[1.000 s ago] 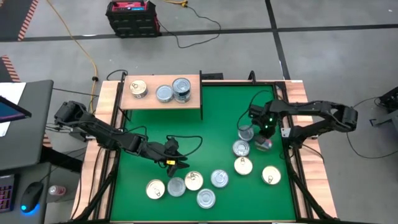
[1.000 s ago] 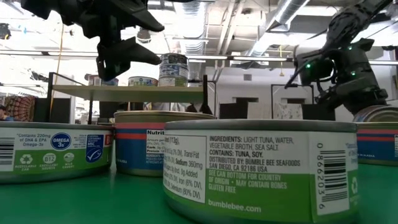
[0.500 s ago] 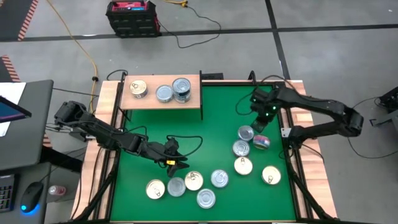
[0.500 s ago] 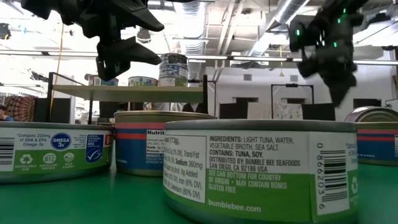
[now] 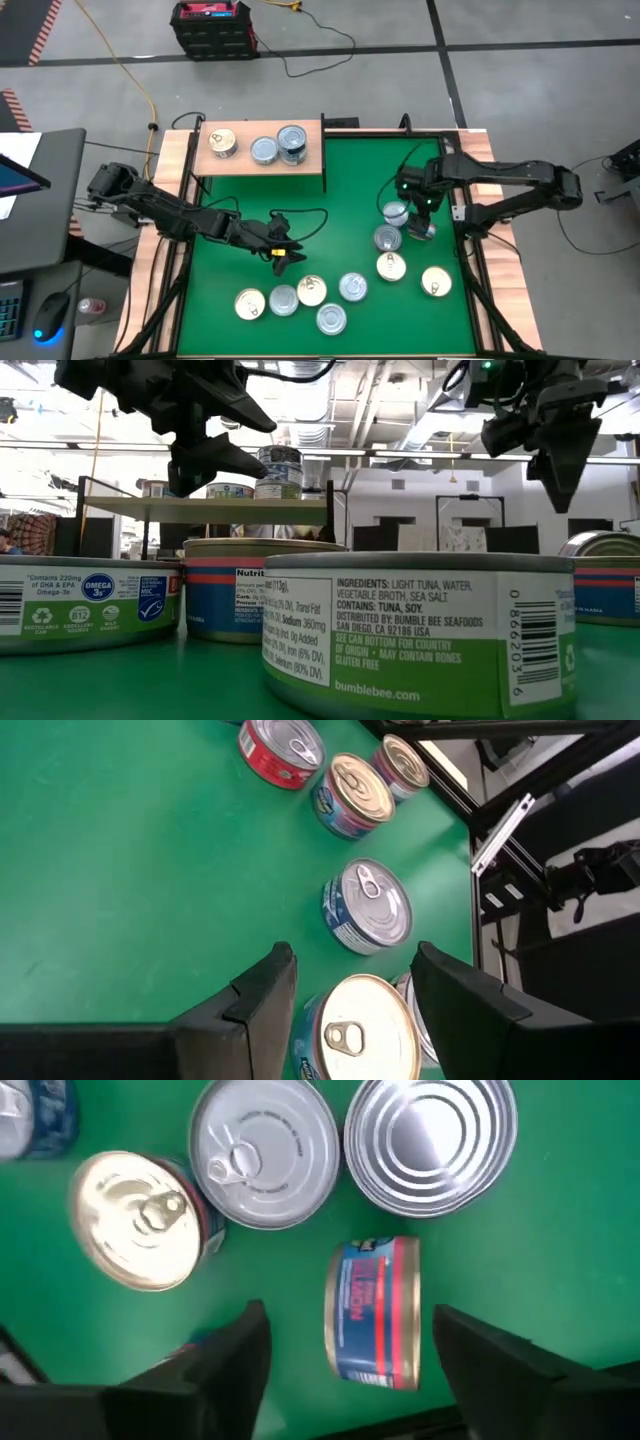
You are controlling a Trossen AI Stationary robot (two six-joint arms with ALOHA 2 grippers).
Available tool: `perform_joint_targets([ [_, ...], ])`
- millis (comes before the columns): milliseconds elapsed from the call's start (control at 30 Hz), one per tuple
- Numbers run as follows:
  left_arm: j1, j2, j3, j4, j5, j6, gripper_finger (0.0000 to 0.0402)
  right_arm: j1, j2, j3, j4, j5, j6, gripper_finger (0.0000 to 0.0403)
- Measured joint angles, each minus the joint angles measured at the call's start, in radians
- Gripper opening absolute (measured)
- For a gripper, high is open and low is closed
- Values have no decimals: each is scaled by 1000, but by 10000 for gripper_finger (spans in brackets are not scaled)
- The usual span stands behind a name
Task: Stack canned seafood by type on shelf
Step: Stack the blue and pink tuna can on top of the blue and pink tuna cans on the shelf
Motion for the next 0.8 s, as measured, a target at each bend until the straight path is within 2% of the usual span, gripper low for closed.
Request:
perform_joint_targets([
  [133,9,0,0,-1,9,21,189,70,46,0,-20,86,36,327],
  [267,14,-18,0,-12,11,35,189,101,97,-18,-45,116,38,326],
  [500,9,-162,0,-123,-60,90,189,123,175,-97,-45,113,49,296],
  [633,9,-266,0,-214,-66,95,189,134,189,-112,-17,112,55,276],
  [800,8,-375,0,-299,-68,95,189,133,187,-114,22,98,71,215],
])
